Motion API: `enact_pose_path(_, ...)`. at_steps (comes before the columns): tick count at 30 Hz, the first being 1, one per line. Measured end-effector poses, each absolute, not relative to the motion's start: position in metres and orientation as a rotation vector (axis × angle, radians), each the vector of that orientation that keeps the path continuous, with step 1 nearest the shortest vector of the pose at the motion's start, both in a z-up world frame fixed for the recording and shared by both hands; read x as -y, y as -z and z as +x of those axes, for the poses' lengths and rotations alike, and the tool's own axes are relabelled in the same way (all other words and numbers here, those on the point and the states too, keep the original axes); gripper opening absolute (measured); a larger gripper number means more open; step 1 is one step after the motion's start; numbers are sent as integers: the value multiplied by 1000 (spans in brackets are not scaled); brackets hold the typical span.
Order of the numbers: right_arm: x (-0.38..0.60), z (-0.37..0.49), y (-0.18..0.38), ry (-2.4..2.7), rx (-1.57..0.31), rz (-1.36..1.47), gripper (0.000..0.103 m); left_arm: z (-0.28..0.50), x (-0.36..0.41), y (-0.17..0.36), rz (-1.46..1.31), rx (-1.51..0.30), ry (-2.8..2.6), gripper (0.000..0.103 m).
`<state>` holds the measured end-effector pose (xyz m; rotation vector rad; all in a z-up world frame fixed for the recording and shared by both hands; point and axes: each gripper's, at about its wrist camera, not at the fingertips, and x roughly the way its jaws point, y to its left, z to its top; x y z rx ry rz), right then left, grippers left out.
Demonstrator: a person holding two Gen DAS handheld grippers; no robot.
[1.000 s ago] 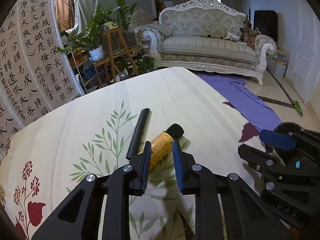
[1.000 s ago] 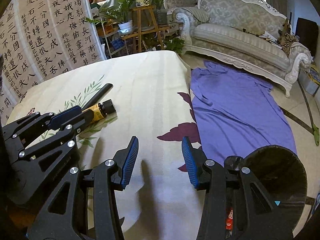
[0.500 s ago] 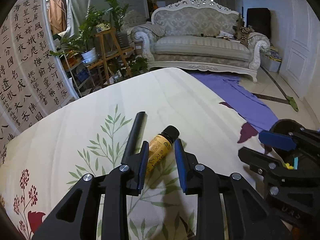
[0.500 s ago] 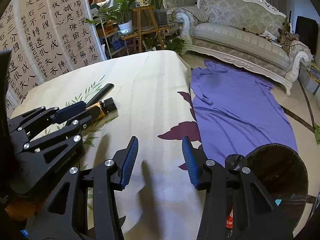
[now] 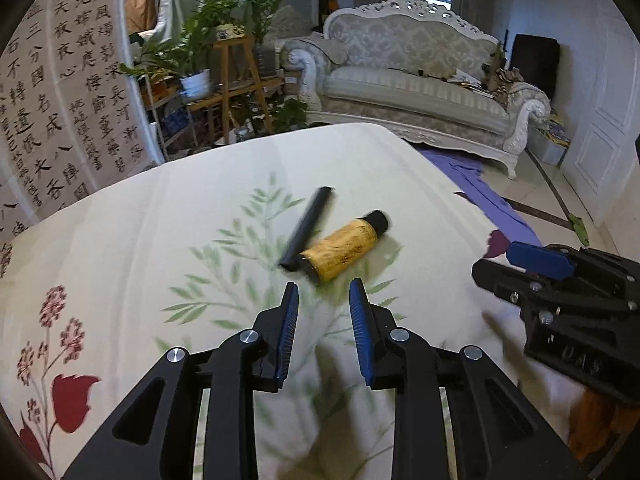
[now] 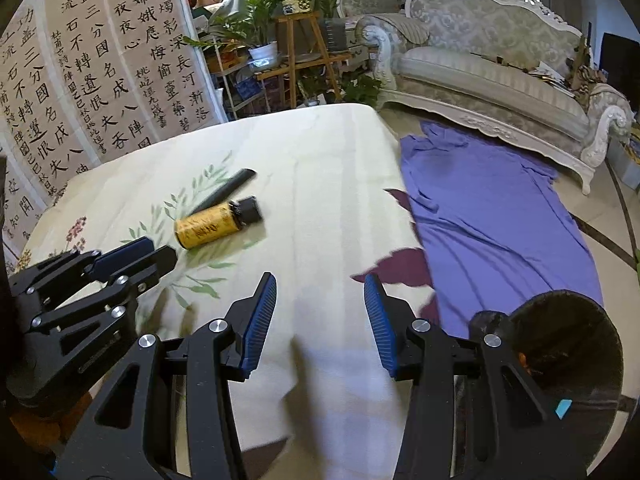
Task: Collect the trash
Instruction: 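Grasp the yellow bottle with the right tool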
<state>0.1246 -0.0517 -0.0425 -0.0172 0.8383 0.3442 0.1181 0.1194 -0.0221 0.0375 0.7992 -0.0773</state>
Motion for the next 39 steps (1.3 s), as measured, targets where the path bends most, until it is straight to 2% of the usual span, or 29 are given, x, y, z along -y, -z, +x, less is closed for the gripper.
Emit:
enact_pose_path(7, 17, 132, 40, -394, -851, -18, 45, 109, -159, 26, 14, -804, -20, 27)
enact_pose_path(10, 4, 139, 40, -401, -858, -8, 47, 107, -175, 25, 3, -800, -62, 27)
enact_pose_path(11, -2, 141, 40, -401, -858, -8, 52, 107, -180, 25, -3, -798, -70, 27)
enact_pose_path(19, -27, 162, 44, -355, -880, 0, 53, 102, -201, 30, -50, -801, -92, 32)
enact_pose_path(21, -32, 164, 47, -350, -884, 8, 60, 101, -203, 32, -61, -806, -94, 32)
enact_pose_path(24, -36, 166, 48, -335, -879, 11, 63, 101, -207, 34, -74, -810, -86, 32)
enact_pose_path(33, -43, 177, 50, -319, -878, 42, 64, 101, -208, 33, -84, -809, -79, 32)
enact_pose_path(39, -54, 174, 60, -304, -880, -48, 64, 101, -209, 34, -99, -813, -77, 32)
